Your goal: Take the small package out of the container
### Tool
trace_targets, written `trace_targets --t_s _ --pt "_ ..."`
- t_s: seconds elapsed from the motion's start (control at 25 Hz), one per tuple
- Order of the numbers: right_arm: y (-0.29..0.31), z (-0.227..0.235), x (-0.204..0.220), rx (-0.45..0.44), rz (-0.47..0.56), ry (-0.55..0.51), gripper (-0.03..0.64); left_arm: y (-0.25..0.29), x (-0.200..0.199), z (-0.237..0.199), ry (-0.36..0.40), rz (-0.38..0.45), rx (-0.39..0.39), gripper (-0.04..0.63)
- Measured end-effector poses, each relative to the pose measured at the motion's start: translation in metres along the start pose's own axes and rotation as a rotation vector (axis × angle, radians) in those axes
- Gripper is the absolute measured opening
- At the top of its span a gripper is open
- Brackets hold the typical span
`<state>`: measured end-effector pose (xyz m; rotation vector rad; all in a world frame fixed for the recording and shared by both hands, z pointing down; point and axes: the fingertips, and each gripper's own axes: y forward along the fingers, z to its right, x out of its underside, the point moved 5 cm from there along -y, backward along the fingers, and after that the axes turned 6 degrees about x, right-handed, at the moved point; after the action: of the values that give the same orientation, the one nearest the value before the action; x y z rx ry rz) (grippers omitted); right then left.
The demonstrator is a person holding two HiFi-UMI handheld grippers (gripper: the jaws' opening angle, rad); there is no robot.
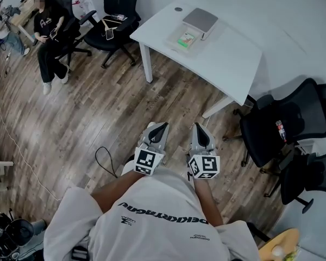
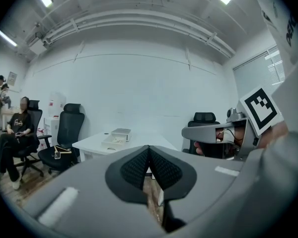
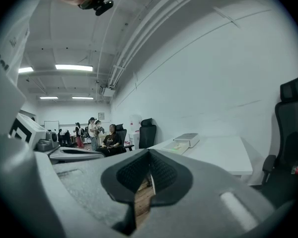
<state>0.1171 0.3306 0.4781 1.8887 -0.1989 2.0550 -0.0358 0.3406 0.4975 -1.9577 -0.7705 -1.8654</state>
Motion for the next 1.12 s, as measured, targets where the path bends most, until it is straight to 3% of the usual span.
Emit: trace_targets --t_s 0.24,0.6,1.12 --pt "0.064 0.001 -0.009 0.001 -0.008 -0.007 -0.002 0.043 -0.012 -0.056 -0.027 -0.012 -0.004 0.005" --pt "0.156 0.015 -0.034 0.041 -0.022 0.011 -0.002 0.109 -0.039 -0.13 0.006 -0.043 0.012 0.002" --pt "0.258 0.012 -0.049 0.089 -0.047 0.018 -0.002 0.175 -0.056 -0.214 0.013 -0.077 0.086 0.0"
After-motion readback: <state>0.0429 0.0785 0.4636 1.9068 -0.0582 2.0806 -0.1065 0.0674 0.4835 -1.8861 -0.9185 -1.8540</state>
